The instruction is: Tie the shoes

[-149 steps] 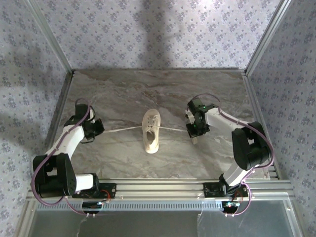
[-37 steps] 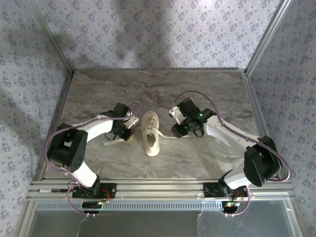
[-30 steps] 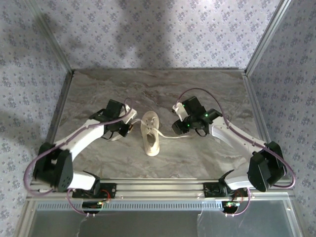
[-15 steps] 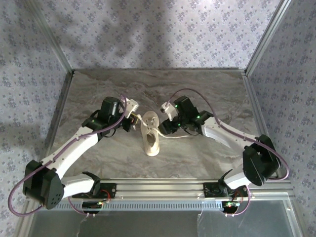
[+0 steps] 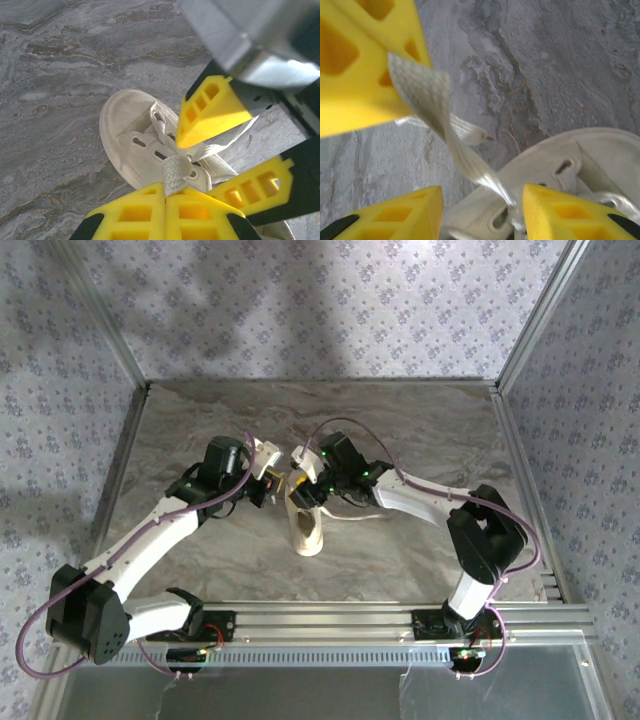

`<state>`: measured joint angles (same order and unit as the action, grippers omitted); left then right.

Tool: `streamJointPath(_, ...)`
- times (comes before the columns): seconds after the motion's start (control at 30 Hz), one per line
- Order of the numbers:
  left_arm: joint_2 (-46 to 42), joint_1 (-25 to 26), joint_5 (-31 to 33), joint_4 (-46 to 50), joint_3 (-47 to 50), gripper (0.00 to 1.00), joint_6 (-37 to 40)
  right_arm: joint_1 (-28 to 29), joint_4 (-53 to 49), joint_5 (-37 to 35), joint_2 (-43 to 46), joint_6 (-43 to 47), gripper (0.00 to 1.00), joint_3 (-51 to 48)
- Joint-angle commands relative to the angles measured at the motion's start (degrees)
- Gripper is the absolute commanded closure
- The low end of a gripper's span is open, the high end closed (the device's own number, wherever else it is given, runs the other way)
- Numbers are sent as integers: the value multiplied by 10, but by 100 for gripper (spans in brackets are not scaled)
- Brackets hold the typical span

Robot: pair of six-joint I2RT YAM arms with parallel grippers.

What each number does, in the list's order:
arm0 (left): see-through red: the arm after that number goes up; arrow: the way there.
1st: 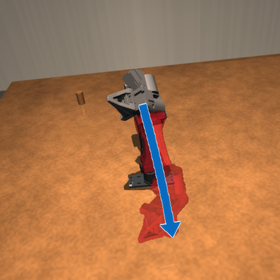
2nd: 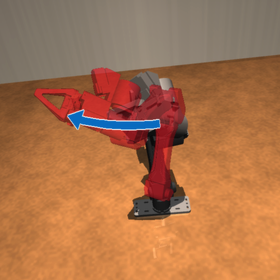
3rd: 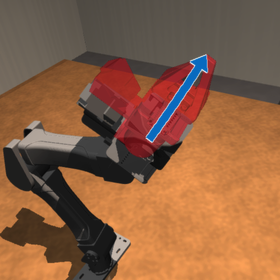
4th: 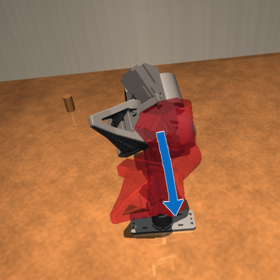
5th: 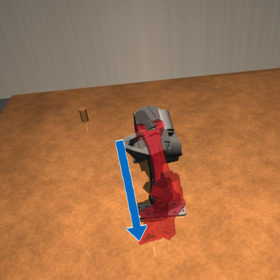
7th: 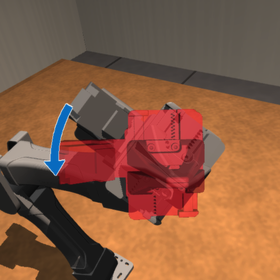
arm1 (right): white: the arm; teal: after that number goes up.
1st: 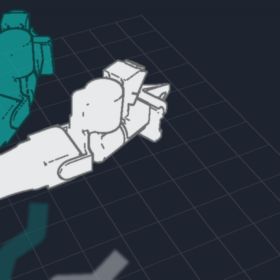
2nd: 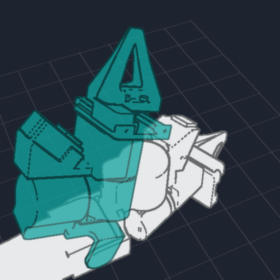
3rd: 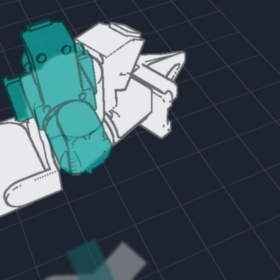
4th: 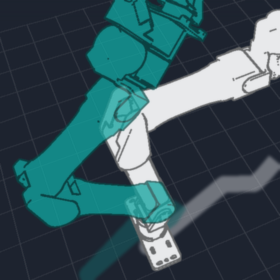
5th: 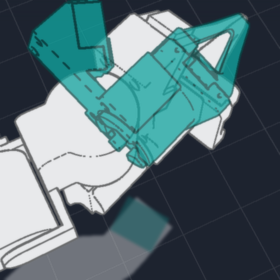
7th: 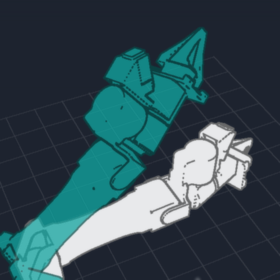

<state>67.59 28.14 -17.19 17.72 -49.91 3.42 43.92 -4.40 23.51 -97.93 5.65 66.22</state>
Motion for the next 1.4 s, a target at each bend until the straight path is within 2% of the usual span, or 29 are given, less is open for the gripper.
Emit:
streamJointPath(0.0,-2,1,-15,-10,-11,100,-3,8,19,22,-20,14,54,16)
streamJointPath(0.07,1,1,-15,-5,-14,100,-2,10,25,23,-27,13,56,36)
streamJointPath(0.1,1,1,-15,-3,-15,100,-2,11,28,21,-29,12,60,37)
streamJointPath(0.2,1,1,-13,-2,-14,100,-1,14,40,6,-28,9,88,31)
streamJointPath(0.3,0,0,-10,2,-7,100,2,14,54,-19,-17,7,100,26)
streamJointPath(0.33,-2,-1,-7,3,-2,98,3,14,58,-25,-12,5,100,6)
streamJointPath(0.47,-18,-4,2,2,18,68,3,12,64,-36,2,-2,100,-7)
streamJointPath(0.53,-32,-8,2,-8,31,63,3,12,69,-39,7,-7,100,-14)
streamJointPath(0.6,-47,-16,-5,-23,44,62,3,12,76,-39,13,-12,100,-21)
streamJointPath(0.9,-59,-45,-111,-109,82,59,27,16,79,-38,18,-21,100,-28)
streamJointPath(1.1,-55,-45,-132,-170,95,58,25,18,75,-36,19,-18,100,-30)
streamJointPath(1.37,-21,-49,-142,-171,75,58,38,20,70,-39,23,-12,100,-32)
